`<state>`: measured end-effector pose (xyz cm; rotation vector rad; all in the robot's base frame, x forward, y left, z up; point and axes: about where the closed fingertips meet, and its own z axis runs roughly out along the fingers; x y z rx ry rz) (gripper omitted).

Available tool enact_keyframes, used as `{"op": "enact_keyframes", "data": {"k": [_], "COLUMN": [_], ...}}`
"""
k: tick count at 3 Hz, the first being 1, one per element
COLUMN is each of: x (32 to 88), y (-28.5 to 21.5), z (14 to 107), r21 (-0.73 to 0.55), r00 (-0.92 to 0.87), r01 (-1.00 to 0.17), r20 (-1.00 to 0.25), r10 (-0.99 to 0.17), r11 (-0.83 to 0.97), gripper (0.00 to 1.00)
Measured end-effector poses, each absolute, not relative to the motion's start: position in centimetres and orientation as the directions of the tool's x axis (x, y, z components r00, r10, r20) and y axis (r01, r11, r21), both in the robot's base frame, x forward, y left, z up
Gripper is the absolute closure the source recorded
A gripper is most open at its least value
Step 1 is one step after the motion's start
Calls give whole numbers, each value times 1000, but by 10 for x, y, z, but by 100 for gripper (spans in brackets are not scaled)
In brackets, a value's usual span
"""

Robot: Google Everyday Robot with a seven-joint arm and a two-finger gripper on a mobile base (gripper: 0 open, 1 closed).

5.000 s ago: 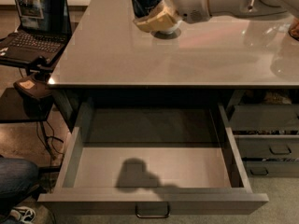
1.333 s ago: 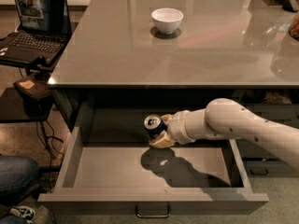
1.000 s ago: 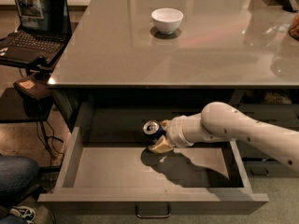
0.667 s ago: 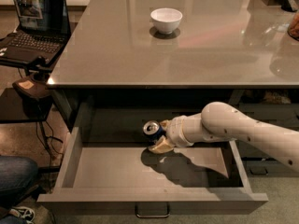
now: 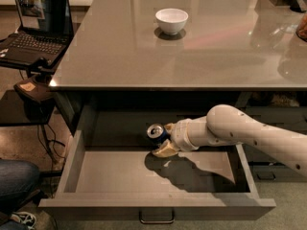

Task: Place pepsi can into top drawer

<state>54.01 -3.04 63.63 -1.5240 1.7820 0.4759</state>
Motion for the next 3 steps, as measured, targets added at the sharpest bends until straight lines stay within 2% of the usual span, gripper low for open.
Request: {"op": "enact_keyframes", "data": {"k": [1,2,3], "x": [540,540,540], "y": [-30,-30,-30], "z": [636,636,636], "r21": [-177,-177,-177], "r00": [-30,-29,-29], "r01": [-957,-957,-957], "r20": [-727,-727,-727], "r10": [-686,-686,-686], "r11": [229,228,228], "gripper": [11,0,0]}}
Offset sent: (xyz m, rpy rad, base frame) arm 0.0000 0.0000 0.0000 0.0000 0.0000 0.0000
